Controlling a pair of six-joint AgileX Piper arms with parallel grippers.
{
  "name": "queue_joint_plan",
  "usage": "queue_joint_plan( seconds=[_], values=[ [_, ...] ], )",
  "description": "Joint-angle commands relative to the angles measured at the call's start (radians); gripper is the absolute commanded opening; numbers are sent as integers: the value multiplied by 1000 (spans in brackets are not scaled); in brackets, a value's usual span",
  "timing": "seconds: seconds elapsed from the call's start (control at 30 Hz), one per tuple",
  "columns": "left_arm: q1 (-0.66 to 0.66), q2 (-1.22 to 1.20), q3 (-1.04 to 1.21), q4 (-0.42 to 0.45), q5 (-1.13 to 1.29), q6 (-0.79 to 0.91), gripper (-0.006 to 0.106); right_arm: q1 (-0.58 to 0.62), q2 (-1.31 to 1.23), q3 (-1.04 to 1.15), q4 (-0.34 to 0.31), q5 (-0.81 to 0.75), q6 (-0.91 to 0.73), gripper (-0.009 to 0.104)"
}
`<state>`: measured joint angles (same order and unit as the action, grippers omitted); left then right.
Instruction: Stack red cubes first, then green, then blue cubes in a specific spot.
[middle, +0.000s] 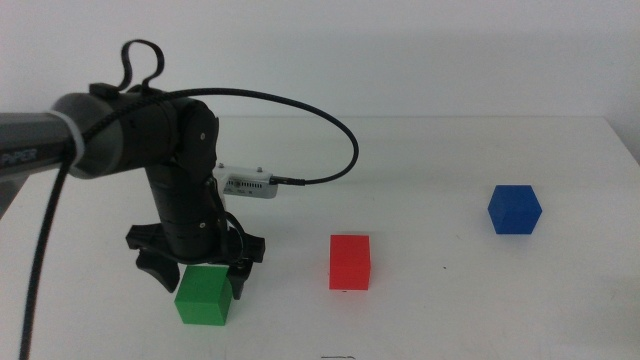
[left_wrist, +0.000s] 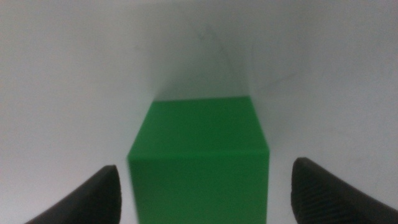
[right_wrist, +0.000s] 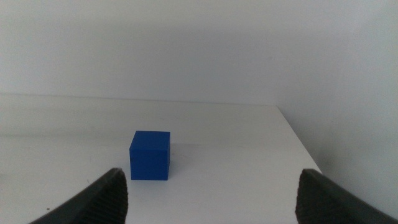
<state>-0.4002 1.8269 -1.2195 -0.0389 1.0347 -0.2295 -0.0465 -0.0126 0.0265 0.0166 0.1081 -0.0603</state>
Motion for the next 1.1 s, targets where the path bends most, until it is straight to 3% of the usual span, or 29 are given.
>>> queue_joint_plan(
  seconds=[0.0, 0.23, 0.33, 0.6, 0.7, 0.87, 1.07],
  values=[
    [1, -28, -20, -25, -15, 11, 93, -8, -15, -10, -7, -74, -5, 94],
    [1, 6, -20, -28, -19, 17, 81, -8, -15, -10, -7, -74, -5, 94],
    [1, 6, -20, -38, -14, 17, 68, -8, -15, -10, -7, -74, -5, 94],
    [1, -12, -25, -44, 43, -26, 15, -8, -15, -10, -7, -74, -5, 94],
    [-1, -45, -52, -60, 46, -65, 4, -8, -15, -10, -7, -74, -5, 94],
    [-25, -76, -184, -70, 151, -135, 1, -8, -15, -10, -7, -74, -5, 94],
    [-114, -68, -364, -8, 282, -265, 1, -8, -15, -10, -7, -74, -5, 94]
  ],
)
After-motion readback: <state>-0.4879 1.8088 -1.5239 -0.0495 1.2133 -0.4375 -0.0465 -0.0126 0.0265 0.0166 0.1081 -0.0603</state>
